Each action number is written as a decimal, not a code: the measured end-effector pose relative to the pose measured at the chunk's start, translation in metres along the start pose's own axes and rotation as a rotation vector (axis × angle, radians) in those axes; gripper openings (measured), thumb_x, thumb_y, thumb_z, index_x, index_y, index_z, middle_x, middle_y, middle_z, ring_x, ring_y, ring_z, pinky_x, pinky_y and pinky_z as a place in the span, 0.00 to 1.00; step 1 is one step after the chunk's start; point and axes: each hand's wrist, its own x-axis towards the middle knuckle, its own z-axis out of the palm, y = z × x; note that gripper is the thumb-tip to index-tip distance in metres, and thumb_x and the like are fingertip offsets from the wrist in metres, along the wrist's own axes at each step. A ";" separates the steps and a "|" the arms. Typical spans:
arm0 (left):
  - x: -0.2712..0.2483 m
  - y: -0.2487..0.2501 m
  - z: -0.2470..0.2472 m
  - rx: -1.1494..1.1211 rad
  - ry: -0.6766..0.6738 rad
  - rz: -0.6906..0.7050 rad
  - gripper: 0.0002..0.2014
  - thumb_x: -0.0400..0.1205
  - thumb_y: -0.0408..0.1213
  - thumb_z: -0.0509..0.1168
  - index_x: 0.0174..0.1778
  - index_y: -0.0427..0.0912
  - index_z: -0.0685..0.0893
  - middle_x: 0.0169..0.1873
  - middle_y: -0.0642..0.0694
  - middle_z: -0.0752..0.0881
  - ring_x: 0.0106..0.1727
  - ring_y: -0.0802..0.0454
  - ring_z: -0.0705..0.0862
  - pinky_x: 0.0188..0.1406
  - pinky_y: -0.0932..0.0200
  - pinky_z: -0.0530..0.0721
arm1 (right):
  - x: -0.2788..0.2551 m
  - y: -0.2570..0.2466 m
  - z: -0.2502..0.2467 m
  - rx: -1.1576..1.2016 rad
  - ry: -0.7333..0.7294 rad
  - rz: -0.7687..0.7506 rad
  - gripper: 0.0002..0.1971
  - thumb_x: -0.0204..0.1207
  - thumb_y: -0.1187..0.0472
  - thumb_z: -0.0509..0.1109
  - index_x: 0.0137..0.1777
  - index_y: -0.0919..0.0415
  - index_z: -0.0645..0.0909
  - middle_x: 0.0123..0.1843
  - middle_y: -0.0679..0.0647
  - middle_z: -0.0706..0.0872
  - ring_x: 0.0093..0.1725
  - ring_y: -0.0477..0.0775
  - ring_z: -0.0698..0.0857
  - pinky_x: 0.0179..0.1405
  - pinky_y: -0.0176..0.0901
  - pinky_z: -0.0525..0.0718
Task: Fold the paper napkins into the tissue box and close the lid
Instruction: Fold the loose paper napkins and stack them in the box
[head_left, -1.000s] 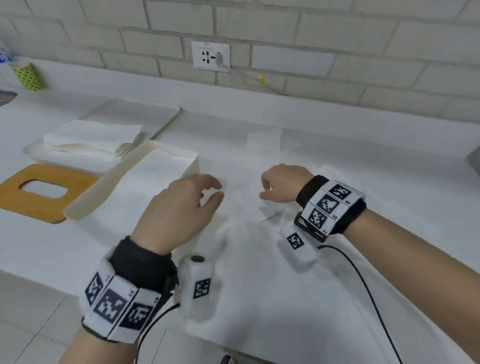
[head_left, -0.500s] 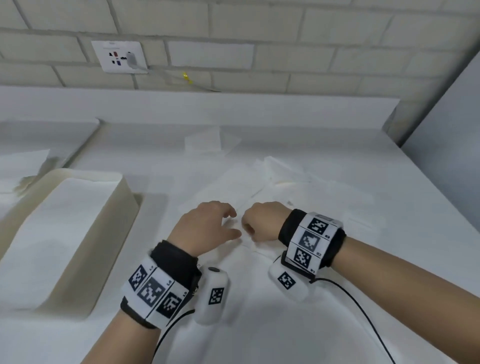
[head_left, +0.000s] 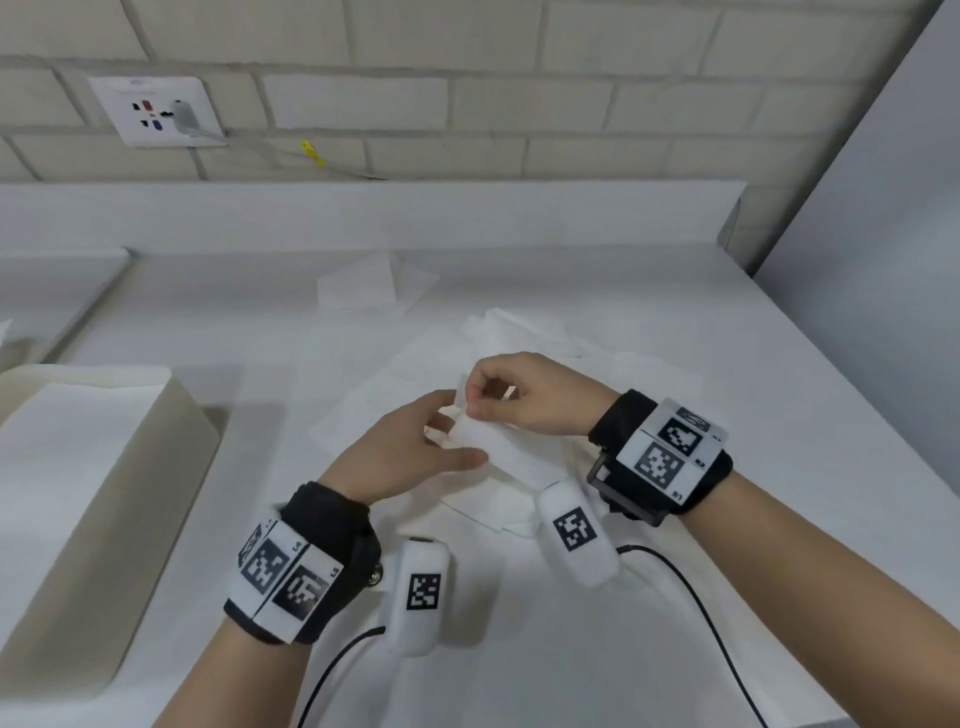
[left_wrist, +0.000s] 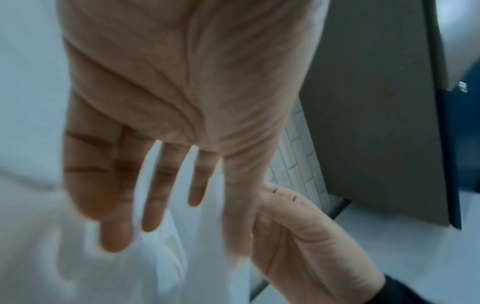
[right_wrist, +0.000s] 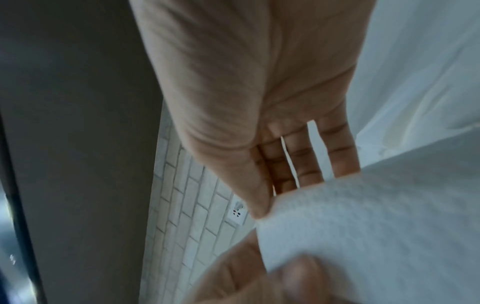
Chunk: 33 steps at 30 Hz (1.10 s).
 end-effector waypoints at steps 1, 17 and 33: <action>0.001 0.003 0.002 -0.068 0.001 0.015 0.26 0.74 0.45 0.75 0.68 0.54 0.76 0.51 0.53 0.84 0.40 0.57 0.86 0.41 0.64 0.81 | -0.001 0.000 -0.001 0.053 0.027 -0.006 0.11 0.77 0.63 0.69 0.36 0.49 0.76 0.36 0.37 0.80 0.35 0.32 0.78 0.39 0.22 0.73; -0.005 0.008 -0.002 -0.733 0.176 0.157 0.15 0.66 0.34 0.67 0.48 0.35 0.85 0.45 0.40 0.87 0.49 0.44 0.85 0.50 0.48 0.81 | 0.008 0.009 -0.009 0.359 0.147 0.173 0.18 0.75 0.47 0.70 0.62 0.47 0.71 0.61 0.46 0.78 0.62 0.44 0.78 0.61 0.37 0.75; -0.015 0.000 -0.020 -0.612 0.410 0.189 0.03 0.78 0.32 0.69 0.45 0.40 0.88 0.41 0.46 0.92 0.42 0.50 0.91 0.38 0.60 0.88 | 0.026 -0.026 0.002 0.289 0.423 -0.117 0.15 0.83 0.61 0.59 0.69 0.60 0.72 0.59 0.48 0.83 0.59 0.47 0.83 0.61 0.43 0.81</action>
